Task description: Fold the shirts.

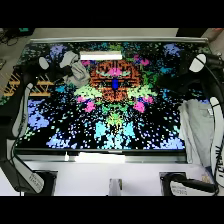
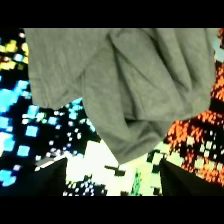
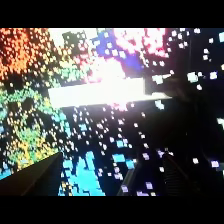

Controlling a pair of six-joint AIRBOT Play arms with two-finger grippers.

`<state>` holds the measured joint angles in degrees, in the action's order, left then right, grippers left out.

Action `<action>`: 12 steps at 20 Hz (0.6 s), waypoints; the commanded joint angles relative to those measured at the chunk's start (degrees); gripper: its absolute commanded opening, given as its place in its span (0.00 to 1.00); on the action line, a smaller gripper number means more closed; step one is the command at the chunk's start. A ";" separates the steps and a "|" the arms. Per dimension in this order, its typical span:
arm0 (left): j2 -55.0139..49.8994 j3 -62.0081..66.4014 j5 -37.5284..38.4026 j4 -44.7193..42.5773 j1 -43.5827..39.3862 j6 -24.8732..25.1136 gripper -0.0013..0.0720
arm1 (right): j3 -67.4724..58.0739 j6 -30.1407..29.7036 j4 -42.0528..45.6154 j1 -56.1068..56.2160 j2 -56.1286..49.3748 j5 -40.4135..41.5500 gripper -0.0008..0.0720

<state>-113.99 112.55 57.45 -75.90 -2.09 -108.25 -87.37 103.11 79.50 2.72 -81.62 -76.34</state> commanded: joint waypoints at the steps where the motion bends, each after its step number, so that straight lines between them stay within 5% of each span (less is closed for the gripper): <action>1: -9.16 5.29 -4.59 18.32 4.33 3.61 1.00 | -0.04 -0.02 -0.48 0.07 -0.04 1.57 0.97; 4: -11.26 3.91 -9.18 24.74 3.67 9.29 1.00 | -0.04 -0.02 -1.77 0.04 -0.04 1.66 0.97; 7: -12.72 3.91 -12.61 24.76 2.47 9.94 0.99 | -0.04 0.00 -2.14 0.07 -0.04 1.60 0.97; 8: -12.96 3.91 -13.35 24.79 2.40 8.83 0.91 | -0.04 -0.02 -2.36 0.04 -0.04 1.27 0.97; 12: -12.94 3.91 -13.77 25.05 2.78 8.33 0.25 | -0.04 -1.46 -2.95 0.04 -0.04 -0.31 0.97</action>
<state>-126.52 116.36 44.99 -52.27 0.49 -100.05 -87.37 102.96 77.03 2.72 -81.62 -75.70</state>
